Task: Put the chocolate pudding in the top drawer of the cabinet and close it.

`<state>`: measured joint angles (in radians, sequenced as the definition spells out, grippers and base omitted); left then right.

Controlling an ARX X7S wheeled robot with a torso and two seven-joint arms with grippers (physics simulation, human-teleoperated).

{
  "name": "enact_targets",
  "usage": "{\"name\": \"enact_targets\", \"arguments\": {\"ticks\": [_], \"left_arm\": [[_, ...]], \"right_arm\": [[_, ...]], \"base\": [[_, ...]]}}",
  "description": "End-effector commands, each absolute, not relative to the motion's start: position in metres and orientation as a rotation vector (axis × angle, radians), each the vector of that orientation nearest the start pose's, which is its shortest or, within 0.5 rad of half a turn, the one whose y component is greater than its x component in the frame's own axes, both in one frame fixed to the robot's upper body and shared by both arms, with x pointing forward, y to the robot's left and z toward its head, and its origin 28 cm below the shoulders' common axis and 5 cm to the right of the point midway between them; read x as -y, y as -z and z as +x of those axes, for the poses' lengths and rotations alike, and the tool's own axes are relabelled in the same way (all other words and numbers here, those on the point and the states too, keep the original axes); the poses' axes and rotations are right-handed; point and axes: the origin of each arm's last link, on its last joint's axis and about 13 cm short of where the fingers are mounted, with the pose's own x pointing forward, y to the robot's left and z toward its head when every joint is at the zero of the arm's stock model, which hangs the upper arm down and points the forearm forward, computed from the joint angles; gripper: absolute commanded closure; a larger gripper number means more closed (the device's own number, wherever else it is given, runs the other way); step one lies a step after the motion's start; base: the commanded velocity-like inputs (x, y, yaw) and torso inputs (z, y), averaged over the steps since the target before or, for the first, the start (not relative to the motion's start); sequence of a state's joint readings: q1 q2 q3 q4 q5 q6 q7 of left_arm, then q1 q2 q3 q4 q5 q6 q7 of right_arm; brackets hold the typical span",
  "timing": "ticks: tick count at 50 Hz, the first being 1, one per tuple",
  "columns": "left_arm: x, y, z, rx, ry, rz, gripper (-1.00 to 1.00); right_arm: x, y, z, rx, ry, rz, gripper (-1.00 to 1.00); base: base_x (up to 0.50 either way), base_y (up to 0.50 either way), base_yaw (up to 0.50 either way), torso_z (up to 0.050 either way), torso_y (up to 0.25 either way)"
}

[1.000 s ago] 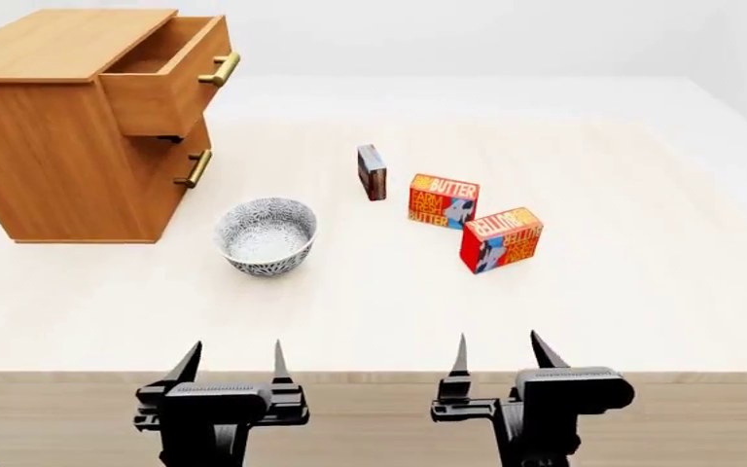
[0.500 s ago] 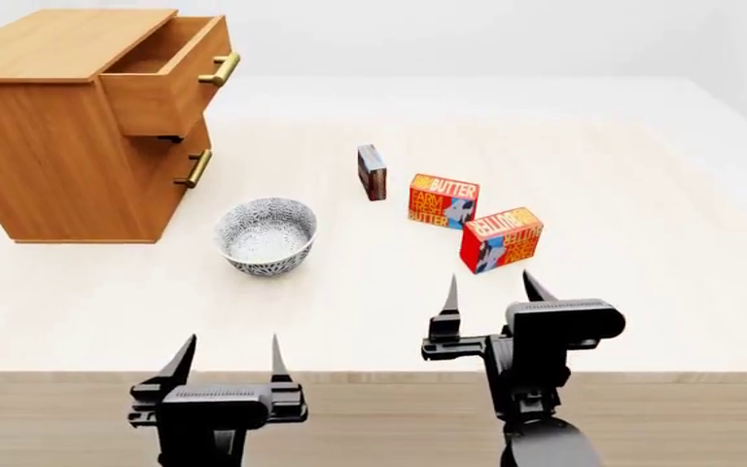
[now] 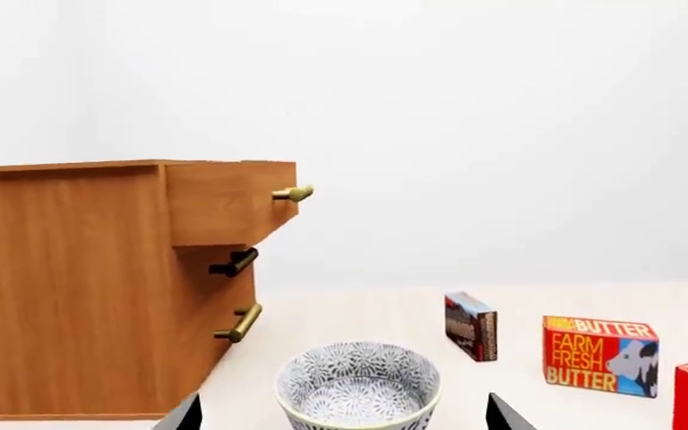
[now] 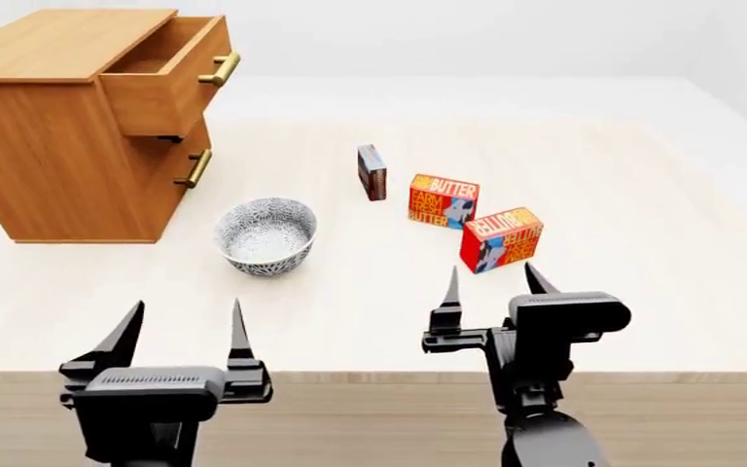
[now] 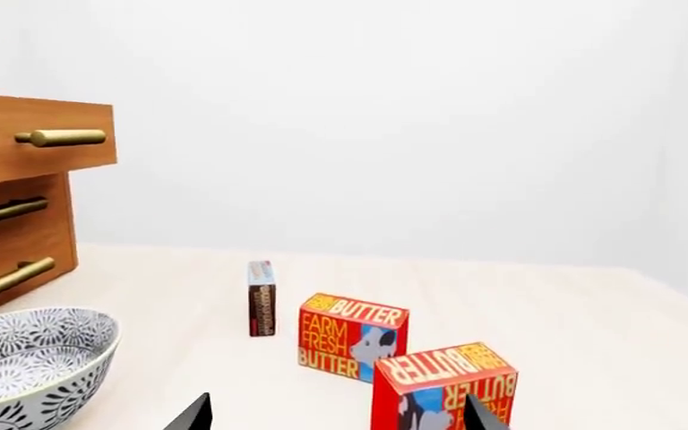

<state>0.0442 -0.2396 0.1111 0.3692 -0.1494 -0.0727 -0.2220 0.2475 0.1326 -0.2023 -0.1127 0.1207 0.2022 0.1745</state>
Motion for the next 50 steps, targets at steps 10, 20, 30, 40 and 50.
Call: {"name": "enact_targets", "arguments": {"ticks": [10,20,30,40,50], "left_arm": [[-0.2268,-0.0899,0.1993,0.229,-0.045,0.048,-1.0],[-0.2269,-0.0911,0.1995,0.227,-0.046,0.045,-1.0],[-0.2269,-0.0919,0.1988,0.229,-0.045,0.043,-1.0],[-0.2267,-0.0915,0.1984,0.23,-0.044,0.039,-1.0],[-0.2264,-0.0919,0.198,0.232,-0.043,0.037,-1.0]], "right_arm": [[0.087,-0.0814,0.2565,0.156,-0.022,-0.021,-1.0],[0.0872,-0.0822,0.2562,0.158,-0.023,-0.02,-1.0],[0.0874,-0.0824,0.2569,0.159,-0.021,-0.019,-1.0],[0.0875,-0.0825,0.2572,0.16,-0.019,-0.018,-1.0],[0.0879,-0.0824,0.2566,0.16,-0.018,-0.019,-1.0]], "base": [[0.2,0.06,0.0,0.0,0.0],[0.5,0.18,0.0,0.0,0.0],[0.5,0.19,0.0,0.0,0.0],[0.5,0.18,0.0,0.0,0.0],[0.5,0.17,0.0,0.0,0.0]]}}
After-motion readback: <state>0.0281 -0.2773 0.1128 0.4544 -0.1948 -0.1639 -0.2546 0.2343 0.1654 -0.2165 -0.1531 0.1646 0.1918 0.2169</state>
